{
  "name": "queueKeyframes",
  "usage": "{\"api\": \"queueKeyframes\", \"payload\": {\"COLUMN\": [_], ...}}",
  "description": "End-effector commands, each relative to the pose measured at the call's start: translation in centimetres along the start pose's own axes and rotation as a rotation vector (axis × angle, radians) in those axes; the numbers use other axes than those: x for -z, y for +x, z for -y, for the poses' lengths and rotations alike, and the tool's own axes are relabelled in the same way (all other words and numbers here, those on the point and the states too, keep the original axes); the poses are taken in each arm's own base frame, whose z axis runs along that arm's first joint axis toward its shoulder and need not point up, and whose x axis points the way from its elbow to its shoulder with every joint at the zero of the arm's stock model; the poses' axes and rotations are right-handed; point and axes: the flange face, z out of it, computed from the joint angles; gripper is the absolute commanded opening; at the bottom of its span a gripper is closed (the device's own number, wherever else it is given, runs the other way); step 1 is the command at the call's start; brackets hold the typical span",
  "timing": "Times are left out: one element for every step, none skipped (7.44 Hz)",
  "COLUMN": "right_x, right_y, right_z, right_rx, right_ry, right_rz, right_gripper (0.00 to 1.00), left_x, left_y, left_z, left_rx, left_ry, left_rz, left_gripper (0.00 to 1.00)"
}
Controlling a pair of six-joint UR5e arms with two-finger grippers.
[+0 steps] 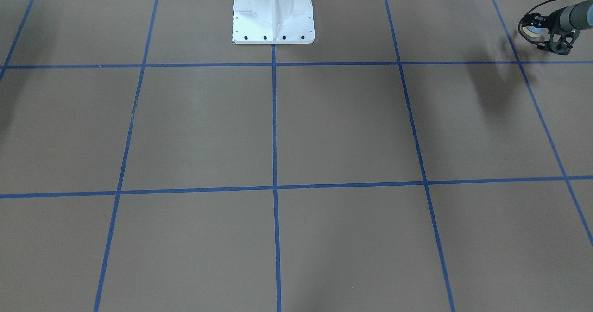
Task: Place and press bell with both arms
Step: 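Hold the bell in the left gripper above the table edge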
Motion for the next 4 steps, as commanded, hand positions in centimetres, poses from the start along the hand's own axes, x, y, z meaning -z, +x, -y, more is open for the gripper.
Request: {"api": "queueKeyframes", "payload": {"right_x": [0.1,0.2,0.3,0.4], "right_y": [-0.1,-0.2,-0.4,-0.8], "right_z": [-0.1,-0.3,-0.9,-1.8], "right_rx": [0.001,0.002,0.002,0.002], "right_ry": [0.001,0.003,0.003,0.003], "right_rz": [0.001,0.001,0.001,0.001], "right_gripper": [1.0,1.0,1.0,1.0], "left_x": [-0.1,-0.5,-0.7,-0.8], "left_y": [0.4,0.1,-0.1,-0.2], "left_z": [0.5,0.3,0.3,0.3], "left_rx": [-0.011,-0.008,-0.004,-0.004], "left_ry": [-0.007,-0.018,-0.024,-0.026], "left_rz": [0.002,0.006,0.008,0.009], "left_gripper": [0.98,0.98,0.98,0.98]}}
